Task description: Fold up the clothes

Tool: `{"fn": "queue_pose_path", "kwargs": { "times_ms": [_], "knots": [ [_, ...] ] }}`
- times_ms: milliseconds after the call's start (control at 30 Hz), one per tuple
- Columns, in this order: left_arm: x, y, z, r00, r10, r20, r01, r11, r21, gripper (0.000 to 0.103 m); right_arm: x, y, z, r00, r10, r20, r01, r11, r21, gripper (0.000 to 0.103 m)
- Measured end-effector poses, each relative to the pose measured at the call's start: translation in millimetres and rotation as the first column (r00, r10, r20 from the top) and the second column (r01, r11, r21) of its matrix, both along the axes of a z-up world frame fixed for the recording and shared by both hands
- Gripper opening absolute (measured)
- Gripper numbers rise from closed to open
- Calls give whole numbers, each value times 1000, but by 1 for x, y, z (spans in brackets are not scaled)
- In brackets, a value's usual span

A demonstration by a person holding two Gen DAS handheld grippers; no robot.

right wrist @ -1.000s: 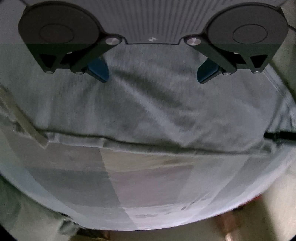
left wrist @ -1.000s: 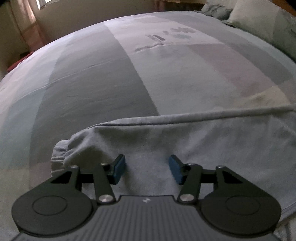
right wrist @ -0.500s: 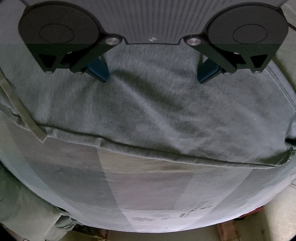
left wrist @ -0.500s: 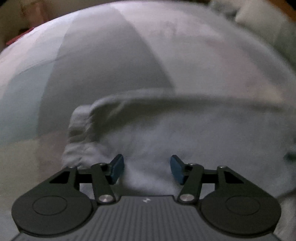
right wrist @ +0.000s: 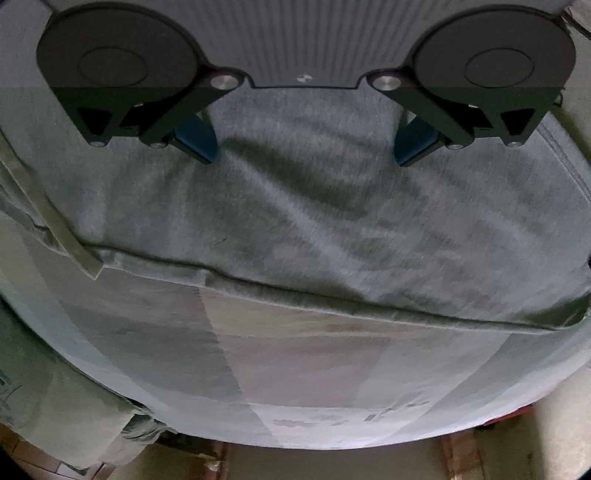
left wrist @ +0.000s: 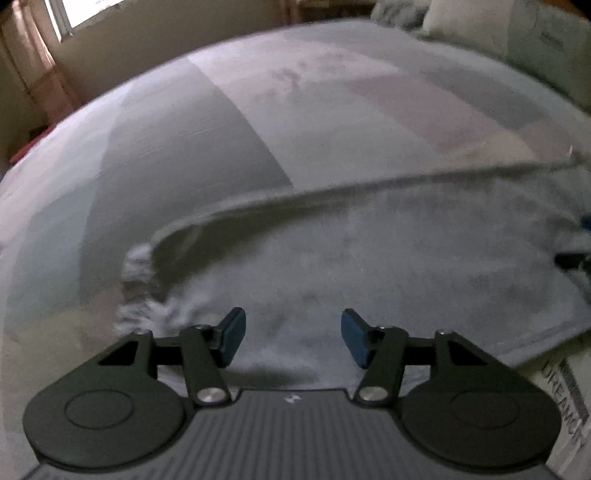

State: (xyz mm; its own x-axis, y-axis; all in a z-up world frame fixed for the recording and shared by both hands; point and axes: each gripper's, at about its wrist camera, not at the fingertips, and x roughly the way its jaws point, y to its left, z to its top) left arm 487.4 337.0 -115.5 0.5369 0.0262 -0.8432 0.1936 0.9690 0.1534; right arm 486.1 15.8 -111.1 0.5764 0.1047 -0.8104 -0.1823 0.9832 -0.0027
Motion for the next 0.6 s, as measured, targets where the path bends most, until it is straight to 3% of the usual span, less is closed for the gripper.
{"fn": "queue_pose_path", "kwargs": {
  "times_ms": [100, 267, 467, 600],
  "knots": [
    [-6, 5, -3, 996, 82, -24, -83, 996, -26, 61, 4, -6, 5, 999, 6, -41, -4, 1000, 28, 103],
    [-12, -14, 19, 997, 72, 16, -71, 997, -7, 60, 8, -55, 42, 996, -82, -46, 88, 984, 157, 103],
    [1, -84, 37, 996, -62, 69, 66, 997, -50, 61, 22, -180, 72, 962, -272, -11, 271, 956, 111, 103],
    [3, -125, 36, 994, -91, 63, 96, 991, -88, 61, 32, -282, 57, 896, -423, -133, 442, 875, 197, 103]
  ]
}}
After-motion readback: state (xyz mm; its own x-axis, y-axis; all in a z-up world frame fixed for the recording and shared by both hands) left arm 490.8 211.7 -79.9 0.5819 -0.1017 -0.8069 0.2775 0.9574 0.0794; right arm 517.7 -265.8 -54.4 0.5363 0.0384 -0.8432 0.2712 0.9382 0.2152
